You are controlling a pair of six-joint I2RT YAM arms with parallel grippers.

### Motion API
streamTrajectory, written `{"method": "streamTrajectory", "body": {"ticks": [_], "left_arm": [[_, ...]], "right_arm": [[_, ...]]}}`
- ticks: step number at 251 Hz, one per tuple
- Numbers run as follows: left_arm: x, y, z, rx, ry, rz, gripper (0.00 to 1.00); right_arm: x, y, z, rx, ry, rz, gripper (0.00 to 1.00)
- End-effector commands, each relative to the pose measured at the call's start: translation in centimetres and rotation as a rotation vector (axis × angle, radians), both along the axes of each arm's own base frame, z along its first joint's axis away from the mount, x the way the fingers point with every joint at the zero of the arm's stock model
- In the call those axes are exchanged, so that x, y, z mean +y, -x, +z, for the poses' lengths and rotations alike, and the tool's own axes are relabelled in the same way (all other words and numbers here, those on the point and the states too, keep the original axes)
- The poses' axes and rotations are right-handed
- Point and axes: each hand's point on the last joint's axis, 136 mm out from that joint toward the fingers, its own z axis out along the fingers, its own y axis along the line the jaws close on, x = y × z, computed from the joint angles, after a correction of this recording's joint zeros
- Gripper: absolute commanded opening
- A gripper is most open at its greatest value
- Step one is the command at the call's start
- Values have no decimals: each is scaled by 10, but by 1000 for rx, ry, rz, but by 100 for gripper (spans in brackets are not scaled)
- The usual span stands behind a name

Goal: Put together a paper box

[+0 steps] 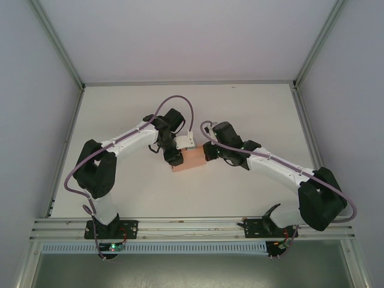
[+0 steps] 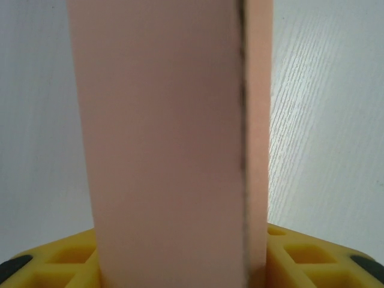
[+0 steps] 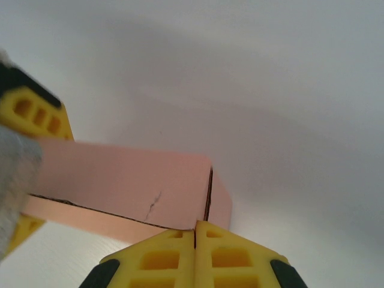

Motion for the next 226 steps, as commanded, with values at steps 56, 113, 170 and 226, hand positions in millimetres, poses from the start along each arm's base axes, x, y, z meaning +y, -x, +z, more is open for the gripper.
{"method": "streamTrajectory", "body": {"ticks": [56, 113, 170, 226], "left_arm": [[-5, -12, 13, -45, 38, 25, 56], [-7, -9, 14, -39, 47, 7, 50], [-8, -6, 12, -29, 51, -4, 48], [-9, -4, 12, -19, 49, -16, 47]], "right_arm": [[-12, 21, -23, 66, 126, 2, 0], [-5, 15, 13, -4, 26, 18, 26], [-7, 16, 20, -36, -28, 52, 36], [0, 0, 14, -48, 4, 67, 31]]}}
